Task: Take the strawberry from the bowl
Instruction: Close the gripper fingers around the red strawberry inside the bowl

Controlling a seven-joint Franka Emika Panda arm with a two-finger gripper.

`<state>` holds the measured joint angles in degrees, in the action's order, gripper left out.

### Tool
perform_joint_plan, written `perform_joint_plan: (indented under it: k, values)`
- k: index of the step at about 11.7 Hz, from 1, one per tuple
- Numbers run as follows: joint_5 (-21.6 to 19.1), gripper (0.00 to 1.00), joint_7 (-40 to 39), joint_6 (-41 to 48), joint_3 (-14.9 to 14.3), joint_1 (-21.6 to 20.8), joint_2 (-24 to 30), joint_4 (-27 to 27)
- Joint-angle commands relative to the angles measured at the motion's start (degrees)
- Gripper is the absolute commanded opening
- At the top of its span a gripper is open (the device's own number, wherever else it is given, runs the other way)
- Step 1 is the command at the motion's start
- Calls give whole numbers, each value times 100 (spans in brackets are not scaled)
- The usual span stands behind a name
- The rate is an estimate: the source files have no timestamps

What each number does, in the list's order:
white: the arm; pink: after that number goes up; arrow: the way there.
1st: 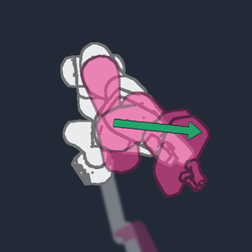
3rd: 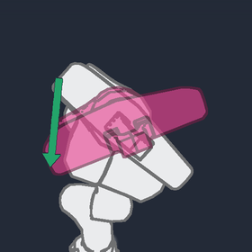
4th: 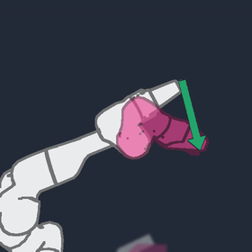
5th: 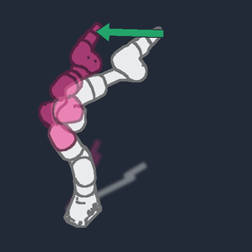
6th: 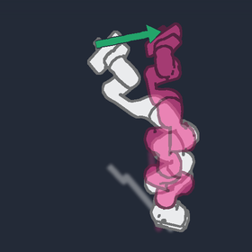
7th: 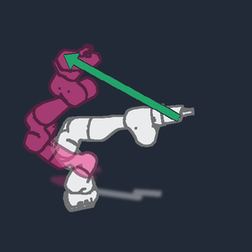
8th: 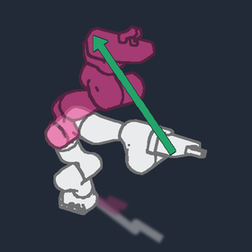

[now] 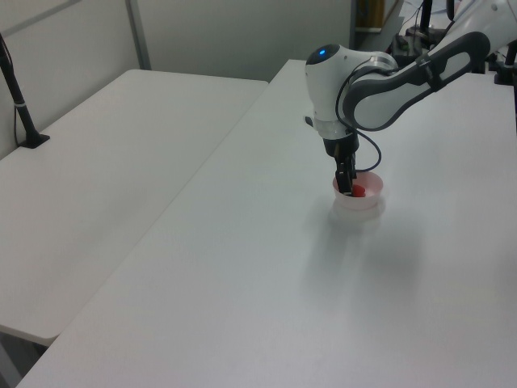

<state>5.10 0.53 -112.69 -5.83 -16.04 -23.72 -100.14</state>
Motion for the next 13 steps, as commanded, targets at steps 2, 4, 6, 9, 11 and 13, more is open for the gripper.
perform_joint_plan:
  k: [2,4,6,9,11,13]
  values:
    - [8,70,-272,-166,-24,-13,-18,-163]
    - [8,61,-368,-166,-24,13,-27,-163]
    - [8,50,-413,-166,-33,22,-18,-154]
    - [0,46,-413,-148,-50,31,25,-120]
    - [-9,43,-413,-122,-68,31,87,-84]
    - [-9,41,-422,-122,-77,31,148,-75]
